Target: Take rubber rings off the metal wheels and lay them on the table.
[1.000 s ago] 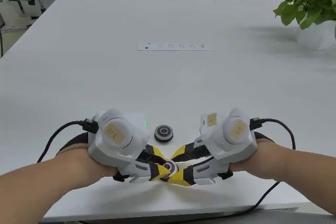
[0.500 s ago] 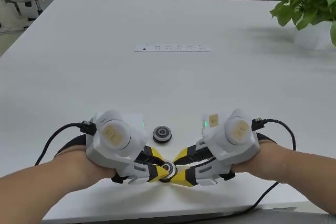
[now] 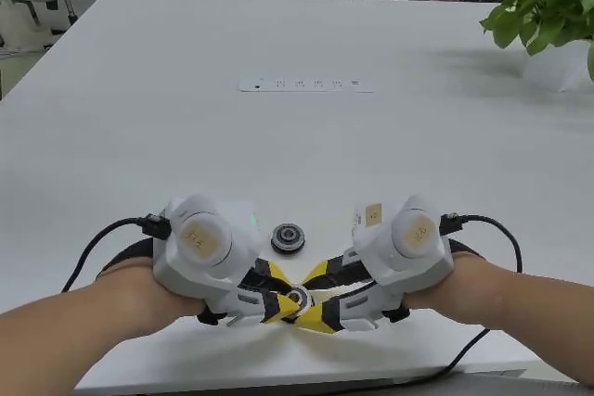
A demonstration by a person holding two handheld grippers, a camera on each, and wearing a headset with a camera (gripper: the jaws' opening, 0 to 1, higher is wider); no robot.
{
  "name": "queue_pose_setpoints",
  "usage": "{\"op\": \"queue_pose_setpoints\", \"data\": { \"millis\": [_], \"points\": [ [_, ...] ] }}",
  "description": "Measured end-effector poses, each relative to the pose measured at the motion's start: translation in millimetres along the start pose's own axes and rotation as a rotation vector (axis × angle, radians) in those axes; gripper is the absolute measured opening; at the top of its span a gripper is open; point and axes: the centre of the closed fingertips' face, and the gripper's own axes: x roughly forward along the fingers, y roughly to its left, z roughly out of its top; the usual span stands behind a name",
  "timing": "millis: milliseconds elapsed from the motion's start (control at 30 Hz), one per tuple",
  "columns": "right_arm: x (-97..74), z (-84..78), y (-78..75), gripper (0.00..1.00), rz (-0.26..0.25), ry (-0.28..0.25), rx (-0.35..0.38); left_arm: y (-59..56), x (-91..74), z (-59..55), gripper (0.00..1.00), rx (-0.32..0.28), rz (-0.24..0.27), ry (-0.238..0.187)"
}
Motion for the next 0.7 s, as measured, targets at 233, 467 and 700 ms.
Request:
{"op": "queue_pose_setpoints", "data": {
  "millis": [233, 467, 700],
  "points": [
    [-4.1, -2.6, 0.4, 0.20, 0.005, 0.001, 0.019, 0.0, 0.1, 0.2, 0.08, 0.000, 0.000, -0.003],
    [-5.8, -4.7, 0.3, 0.17, 0.007, 0.006, 0.032, 0.2, 0.1, 0.1, 0.08, -0.001, 0.000, -0.004],
    [-6.8, -9.1, -1.3, 0.11, 0.002, 0.018, 0.045, 0.3, -0.1, -0.3, 0.08, -0.003, 0.001, -0.006]
  ]
}}
